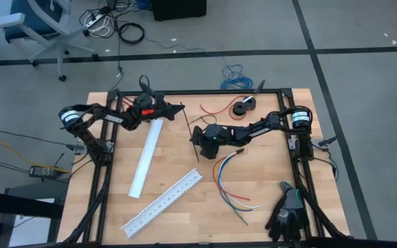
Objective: Ziptie cables
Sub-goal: Wrap the left black zip tie
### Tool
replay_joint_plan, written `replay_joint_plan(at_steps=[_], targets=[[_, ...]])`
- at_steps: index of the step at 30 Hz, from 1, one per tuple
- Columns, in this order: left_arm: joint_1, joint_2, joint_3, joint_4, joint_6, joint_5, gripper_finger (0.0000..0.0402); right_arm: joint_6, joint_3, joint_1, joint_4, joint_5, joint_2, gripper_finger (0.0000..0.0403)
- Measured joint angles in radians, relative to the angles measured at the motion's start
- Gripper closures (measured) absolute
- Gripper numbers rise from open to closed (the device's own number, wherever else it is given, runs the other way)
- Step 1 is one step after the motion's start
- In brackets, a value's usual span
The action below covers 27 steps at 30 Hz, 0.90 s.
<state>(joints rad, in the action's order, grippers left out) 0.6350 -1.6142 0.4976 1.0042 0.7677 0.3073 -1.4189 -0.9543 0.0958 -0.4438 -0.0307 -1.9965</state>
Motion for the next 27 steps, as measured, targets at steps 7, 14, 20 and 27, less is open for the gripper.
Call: replay_joint_plan(at_steps=[7,14,20,27], targets=[[0.016,0.000,0.034,-0.002,-0.025,-0.025,0.0401,-0.009,-0.001,-0.018,0.030,-0.004,0.000,0.0292],[0.052,0.000,0.039,-0.028,-0.057,-0.024,0.0401,0.010,0.000,-0.037,0.036,-0.036,-0.001,0.0292],[0.071,0.000,0.039,-0.064,-0.084,0.025,0.0401,0.089,0.002,-0.039,0.035,-0.106,-0.001,0.0292],[0.071,0.000,0.039,-0.064,-0.087,0.031,0.0401,0.132,0.003,-0.038,0.032,-0.126,-0.001,0.0295]])
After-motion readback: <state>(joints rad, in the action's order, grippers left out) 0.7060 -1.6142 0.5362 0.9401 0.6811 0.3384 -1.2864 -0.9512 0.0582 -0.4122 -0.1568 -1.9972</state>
